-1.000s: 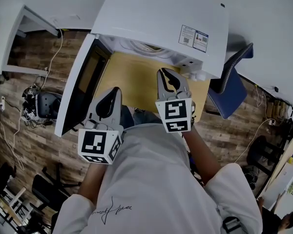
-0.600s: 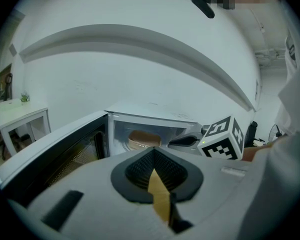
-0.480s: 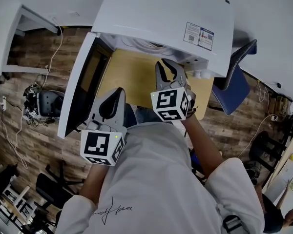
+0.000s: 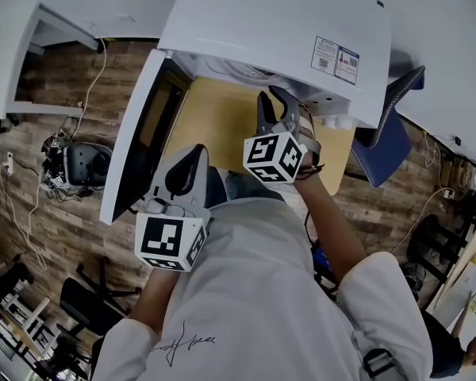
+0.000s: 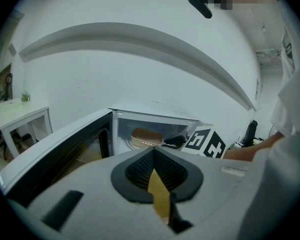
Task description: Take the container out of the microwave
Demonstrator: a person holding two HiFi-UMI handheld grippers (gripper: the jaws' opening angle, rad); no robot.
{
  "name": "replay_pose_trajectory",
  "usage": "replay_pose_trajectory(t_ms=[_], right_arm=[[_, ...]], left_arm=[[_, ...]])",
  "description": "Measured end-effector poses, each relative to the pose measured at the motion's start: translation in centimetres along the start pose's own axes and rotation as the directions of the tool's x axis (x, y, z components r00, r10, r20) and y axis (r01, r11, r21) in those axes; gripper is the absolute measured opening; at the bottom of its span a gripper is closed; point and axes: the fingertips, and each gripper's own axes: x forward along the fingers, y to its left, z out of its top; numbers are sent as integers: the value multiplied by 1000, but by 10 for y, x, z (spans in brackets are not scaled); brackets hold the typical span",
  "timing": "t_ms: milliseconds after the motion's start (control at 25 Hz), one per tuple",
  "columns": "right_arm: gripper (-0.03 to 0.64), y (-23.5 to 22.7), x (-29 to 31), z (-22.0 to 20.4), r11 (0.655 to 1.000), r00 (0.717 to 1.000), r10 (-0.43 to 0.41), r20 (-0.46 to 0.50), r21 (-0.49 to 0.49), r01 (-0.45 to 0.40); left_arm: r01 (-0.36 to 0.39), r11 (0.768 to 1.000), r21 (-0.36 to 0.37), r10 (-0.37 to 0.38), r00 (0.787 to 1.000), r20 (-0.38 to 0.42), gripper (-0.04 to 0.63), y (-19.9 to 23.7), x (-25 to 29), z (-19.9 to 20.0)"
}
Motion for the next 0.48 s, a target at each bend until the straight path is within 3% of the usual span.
replay_pose_trajectory(t_ms=[480], right_arm=[[94, -1, 30, -4, 989, 996, -63, -55, -140, 55]], left_arm=[[-18, 1000, 17, 19, 1000, -17, -6, 10, -3, 2]])
